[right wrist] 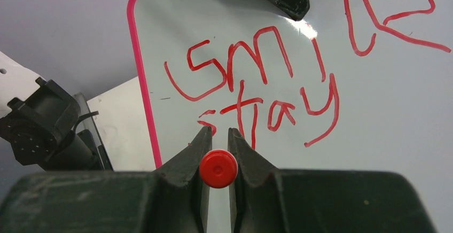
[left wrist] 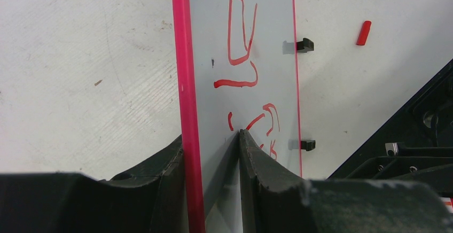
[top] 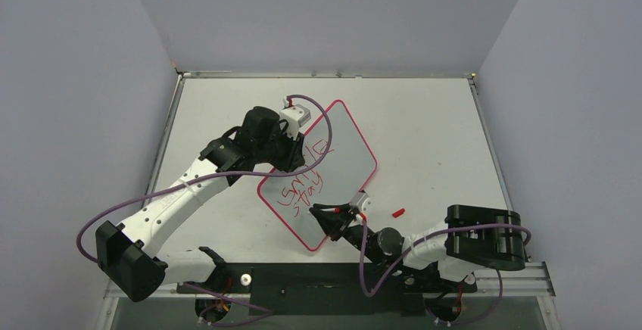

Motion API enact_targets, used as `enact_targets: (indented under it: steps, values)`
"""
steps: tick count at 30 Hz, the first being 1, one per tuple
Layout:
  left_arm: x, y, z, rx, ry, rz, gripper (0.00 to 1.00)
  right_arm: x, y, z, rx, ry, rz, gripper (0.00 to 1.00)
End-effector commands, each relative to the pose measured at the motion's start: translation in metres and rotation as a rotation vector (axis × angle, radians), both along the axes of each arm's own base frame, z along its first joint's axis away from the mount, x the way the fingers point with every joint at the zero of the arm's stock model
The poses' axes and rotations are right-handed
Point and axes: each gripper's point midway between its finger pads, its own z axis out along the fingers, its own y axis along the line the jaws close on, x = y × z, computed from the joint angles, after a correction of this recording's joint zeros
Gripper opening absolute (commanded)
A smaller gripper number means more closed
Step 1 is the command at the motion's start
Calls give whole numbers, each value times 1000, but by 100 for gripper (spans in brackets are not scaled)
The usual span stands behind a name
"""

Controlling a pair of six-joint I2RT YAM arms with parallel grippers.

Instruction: Write a sentence on the whiteboard

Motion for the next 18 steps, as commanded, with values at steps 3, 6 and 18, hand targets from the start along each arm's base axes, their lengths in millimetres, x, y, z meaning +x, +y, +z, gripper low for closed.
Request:
enact_targets:
  steps: [3, 6, 18]
  values:
    - [15, 23, -14, 164, -77, 7, 0, -1, 11, 23, 65, -31, 12, 0]
    - [15, 23, -14, 164, -78, 7, 0, 1, 14, 24, 66, -35, 4, 0]
    - [15, 23, -14, 164, -78, 7, 0, 5, 17, 14, 28, -25, -15, 0]
